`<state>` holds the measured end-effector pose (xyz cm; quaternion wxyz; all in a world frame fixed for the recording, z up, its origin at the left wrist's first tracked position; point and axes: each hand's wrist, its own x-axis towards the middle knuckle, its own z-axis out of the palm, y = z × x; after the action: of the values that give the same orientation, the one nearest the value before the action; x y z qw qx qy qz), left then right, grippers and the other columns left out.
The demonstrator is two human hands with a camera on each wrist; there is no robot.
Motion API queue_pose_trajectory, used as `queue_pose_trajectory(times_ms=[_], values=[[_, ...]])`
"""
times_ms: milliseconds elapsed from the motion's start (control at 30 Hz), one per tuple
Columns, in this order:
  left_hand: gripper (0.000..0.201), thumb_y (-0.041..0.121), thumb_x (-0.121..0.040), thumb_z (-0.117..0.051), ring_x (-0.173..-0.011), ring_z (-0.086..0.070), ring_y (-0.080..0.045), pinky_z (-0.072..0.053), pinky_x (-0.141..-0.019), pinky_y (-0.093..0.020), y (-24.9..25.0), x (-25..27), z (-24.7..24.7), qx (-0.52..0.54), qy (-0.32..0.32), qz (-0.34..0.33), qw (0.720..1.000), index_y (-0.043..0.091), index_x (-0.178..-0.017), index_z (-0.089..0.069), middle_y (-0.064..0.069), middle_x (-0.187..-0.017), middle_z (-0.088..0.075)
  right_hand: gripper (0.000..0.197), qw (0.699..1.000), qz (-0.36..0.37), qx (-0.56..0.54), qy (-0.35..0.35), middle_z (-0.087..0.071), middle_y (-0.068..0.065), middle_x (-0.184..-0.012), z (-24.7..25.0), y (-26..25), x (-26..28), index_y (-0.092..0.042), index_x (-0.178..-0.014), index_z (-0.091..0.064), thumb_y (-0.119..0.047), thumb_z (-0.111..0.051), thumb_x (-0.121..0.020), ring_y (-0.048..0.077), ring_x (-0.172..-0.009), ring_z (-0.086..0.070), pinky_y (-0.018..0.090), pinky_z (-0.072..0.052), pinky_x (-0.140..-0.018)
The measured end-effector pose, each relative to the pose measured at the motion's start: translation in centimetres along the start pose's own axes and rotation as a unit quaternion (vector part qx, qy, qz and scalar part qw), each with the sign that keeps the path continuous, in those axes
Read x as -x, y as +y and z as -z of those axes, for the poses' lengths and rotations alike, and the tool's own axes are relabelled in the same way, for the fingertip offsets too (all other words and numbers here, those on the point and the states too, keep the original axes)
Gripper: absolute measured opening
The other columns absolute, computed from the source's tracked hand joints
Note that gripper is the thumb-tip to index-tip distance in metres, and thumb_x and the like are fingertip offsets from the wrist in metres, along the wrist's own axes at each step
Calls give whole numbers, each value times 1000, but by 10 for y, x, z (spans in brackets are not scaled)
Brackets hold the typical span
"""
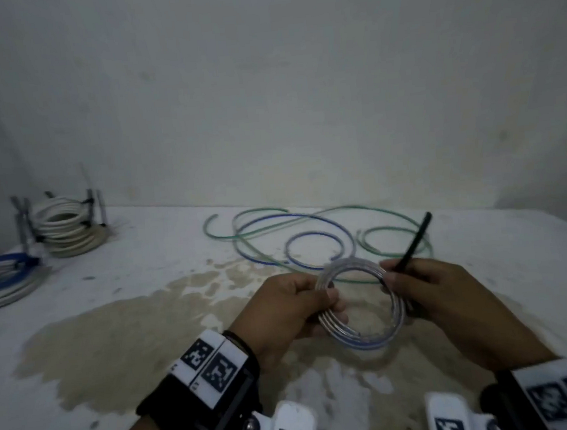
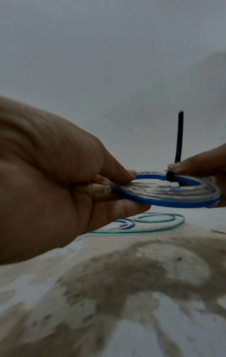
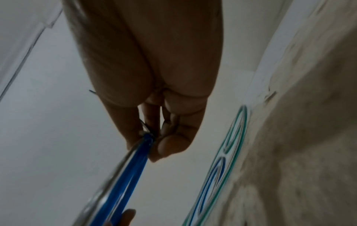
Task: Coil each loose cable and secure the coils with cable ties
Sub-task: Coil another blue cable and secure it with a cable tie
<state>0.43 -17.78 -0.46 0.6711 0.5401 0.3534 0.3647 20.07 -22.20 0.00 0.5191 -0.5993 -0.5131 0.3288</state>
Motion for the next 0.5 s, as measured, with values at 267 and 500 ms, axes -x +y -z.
queue_pose_trajectory(times_ms=[267, 500], values=[[6, 9, -87, -66, -69, -65, -20, -58, -68, -31, 13, 46, 75, 48, 86, 0, 995, 11, -93, -63, -9, -82, -67, 6, 995, -36, -83, -42, -71, 8, -70, -80, -37, -1, -6, -83, -70, -5, -64, -82, 22, -66, -61, 28, -55, -52], [19, 2, -83, -68, -63, -66, -16, -56, -61, -28, 20, 89, 164, 31, 192, -37, 980, 6, -102, -64, -13, -79, -67, 9, 988, -40, -44, -146, -71, 16, -82, -179, -59, -6, -13, -90, -69, -9, -67, -83, 28, -66, -63, 40, -55, -61]])
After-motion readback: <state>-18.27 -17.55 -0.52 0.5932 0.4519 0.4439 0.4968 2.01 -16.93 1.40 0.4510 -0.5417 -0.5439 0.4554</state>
